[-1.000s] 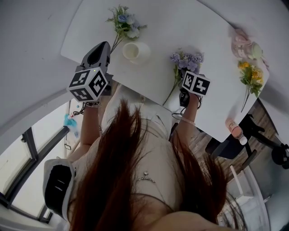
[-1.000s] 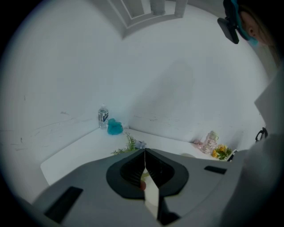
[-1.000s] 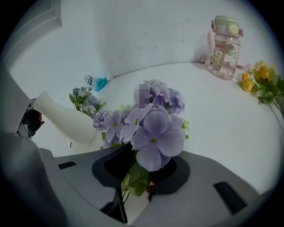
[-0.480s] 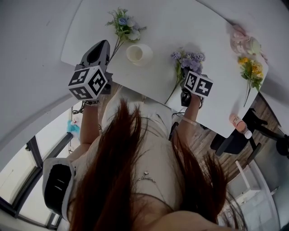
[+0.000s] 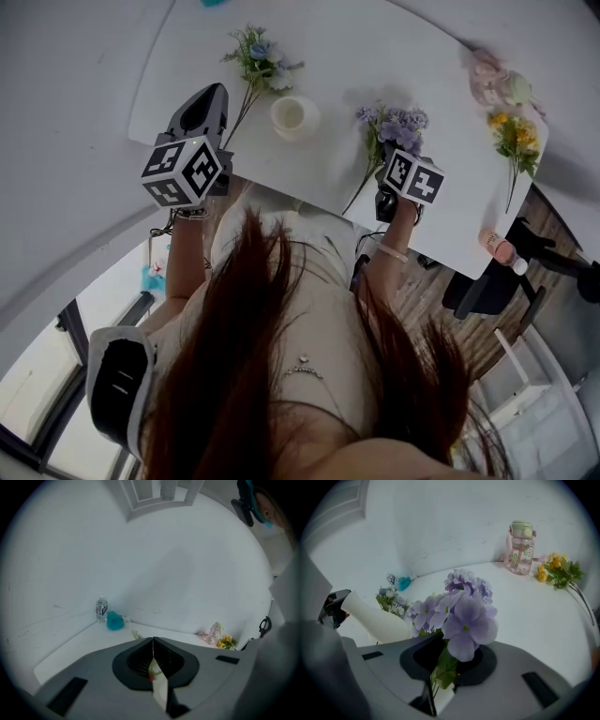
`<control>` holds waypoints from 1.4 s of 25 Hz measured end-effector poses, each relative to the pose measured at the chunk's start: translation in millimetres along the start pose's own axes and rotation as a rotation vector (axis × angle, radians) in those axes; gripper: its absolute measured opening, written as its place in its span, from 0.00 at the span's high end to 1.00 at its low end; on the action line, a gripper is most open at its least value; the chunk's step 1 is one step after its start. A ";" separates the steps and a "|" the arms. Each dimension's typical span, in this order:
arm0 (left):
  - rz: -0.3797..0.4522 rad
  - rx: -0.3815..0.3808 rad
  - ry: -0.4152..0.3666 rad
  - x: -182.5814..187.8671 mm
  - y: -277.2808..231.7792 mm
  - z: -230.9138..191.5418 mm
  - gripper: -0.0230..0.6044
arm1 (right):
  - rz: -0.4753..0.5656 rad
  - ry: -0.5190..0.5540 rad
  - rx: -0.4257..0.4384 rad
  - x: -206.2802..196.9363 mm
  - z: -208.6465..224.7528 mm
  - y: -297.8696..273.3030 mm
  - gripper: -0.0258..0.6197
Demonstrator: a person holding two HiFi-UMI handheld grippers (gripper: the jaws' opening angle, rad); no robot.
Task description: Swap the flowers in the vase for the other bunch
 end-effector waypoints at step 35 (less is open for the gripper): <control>0.026 -0.239 0.005 19.2 10.7 -27.8 0.95 | 0.273 -0.121 -0.081 33.3 -38.7 85.6 0.83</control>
Point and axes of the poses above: the fingertips, and each gripper's own axes: y backward along the fingers, z to its right, x out of its top, the point moved 9 cm from there along y, backward along the fingers, and after that the axes turned 14 degrees about -x, right-handed, at the moved point
